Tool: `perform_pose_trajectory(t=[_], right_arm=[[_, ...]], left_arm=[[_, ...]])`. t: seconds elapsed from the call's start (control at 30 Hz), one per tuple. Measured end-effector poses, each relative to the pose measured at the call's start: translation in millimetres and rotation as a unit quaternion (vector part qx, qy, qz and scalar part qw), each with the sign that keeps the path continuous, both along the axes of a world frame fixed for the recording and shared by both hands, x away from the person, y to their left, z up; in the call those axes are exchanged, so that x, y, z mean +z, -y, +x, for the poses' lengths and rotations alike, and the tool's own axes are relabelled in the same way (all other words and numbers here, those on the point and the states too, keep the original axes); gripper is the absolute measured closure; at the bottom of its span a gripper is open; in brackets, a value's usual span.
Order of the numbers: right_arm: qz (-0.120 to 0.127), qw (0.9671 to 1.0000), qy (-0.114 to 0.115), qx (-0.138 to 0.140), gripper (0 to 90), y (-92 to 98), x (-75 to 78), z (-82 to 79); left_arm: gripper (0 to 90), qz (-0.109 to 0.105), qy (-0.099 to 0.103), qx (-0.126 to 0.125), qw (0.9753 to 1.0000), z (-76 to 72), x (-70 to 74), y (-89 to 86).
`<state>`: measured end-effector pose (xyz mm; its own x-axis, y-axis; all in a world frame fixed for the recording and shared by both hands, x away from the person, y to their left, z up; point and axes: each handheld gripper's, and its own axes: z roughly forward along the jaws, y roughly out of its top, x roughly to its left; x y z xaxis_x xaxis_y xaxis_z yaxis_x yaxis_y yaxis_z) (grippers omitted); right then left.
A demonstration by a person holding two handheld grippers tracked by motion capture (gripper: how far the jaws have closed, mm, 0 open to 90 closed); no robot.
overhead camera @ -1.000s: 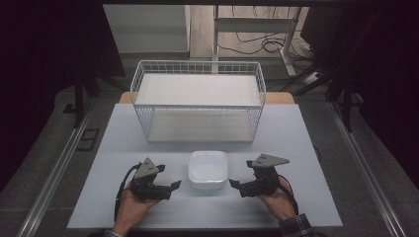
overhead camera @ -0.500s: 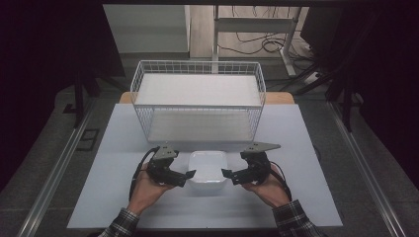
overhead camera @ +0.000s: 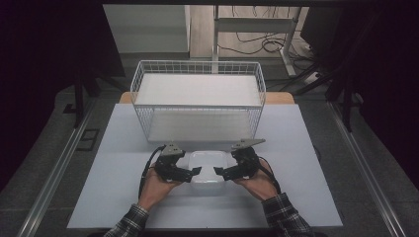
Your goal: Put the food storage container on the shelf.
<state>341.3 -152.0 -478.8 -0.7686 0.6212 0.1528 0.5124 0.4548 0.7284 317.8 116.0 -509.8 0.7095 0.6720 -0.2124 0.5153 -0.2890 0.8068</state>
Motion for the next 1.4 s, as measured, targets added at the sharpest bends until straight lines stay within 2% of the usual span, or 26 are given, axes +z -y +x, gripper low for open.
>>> perform_pose_trajectory(t=[0.13,0.2,0.23,0.3,0.33,0.4,0.47,0.5,0.6,0.67,0.7,0.8,0.83,1.13,1.4], right_arm=[[-0.003,0.9998,-0.016,0.010,8.4,-0.7,-7.5,-2.6],[0.010,0.9994,-0.026,0.021,12.9,-0.2,-10.4,-4.5],[0.016,0.9989,-0.036,0.024,15.4,0.7,-10.7,-5.9],[0.020,0.9983,-0.047,0.028,16.0,2.1,-11.5,-9.6],[0.021,0.9983,-0.048,0.025,18.1,3.0,-11.7,-12.8],[0.022,0.9983,-0.051,0.015,27.8,6.3,-9.1,-17.4],[0.025,0.9987,-0.044,-0.003,41.6,12.6,-3.8,-21.7],[0.031,0.9982,-0.051,-0.012,46.6,15.5,-2.5,-22.5],[0.052,0.9965,-0.059,-0.028,58.6,22.5,-0.4,-24.3],[0.055,0.9964,-0.053,-0.037,65.3,24.3,3.4,-25.9],[0.056,0.9963,-0.048,-0.043,68.9,24.6,6.2,-27.2],[0.061,0.9960,-0.038,-0.052,77.3,24.7,8.9,-29.7],[0.064,0.9958,-0.035,-0.055,79.0,24.9,8.4,-30.1],[0.065,0.9961,-0.008,-0.059,79.1,21.4,13.1,-27.4],[0.077,0.9951,0.013,-0.061,78.6,14.1,25.7,-7.8]], left_arm=[[12.1,-0.018,-0.024,-0.019,0.9994,-2.7,-1.9,0.3],[14.4,-0.024,-0.034,-0.021,0.9989,-5.7,-2.3,0.7],[16.6,-0.031,-0.050,-0.028,0.9979,-6.9,-2.4,0.3],[16.6,-0.031,-0.064,-0.029,0.9970,-10.5,-2.0,0.0],[17.7,-0.029,-0.071,-0.027,0.9967,-12.3,-0.8,-0.6],[23.9,-0.030,-0.078,-0.023,0.9962,-16.1,2.2,-3.5],[38.5,-0.031,-0.069,-0.014,0.9970,-21.3,6.3,-8.5],[44.9,-0.030,-0.069,-0.014,0.9971,-22.4,7.5,-9.6],[56.2,-0.051,-0.066,-0.001,0.9965,-24.6,8.7,-15.4],[65.1,-0.061,-0.058,0.008,0.9964,-25.2,9.9,-18.4],[68.0,-0.061,-0.053,0.016,0.9966,-26.0,10.2,-18.3],[75.0,-0.074,-0.049,0.043,0.9951,-27.0,9.1,-20.2],[77.5,-0.064,-0.041,0.042,0.9962,-27.1,8.6,-19.4],[77.9,-0.071,-0.029,0.056,0.9955,-23.8,16.1,-20.9],[77.9,-0.075,-0.012,0.072,0.9945,-7.2,30.6,-26.2]])
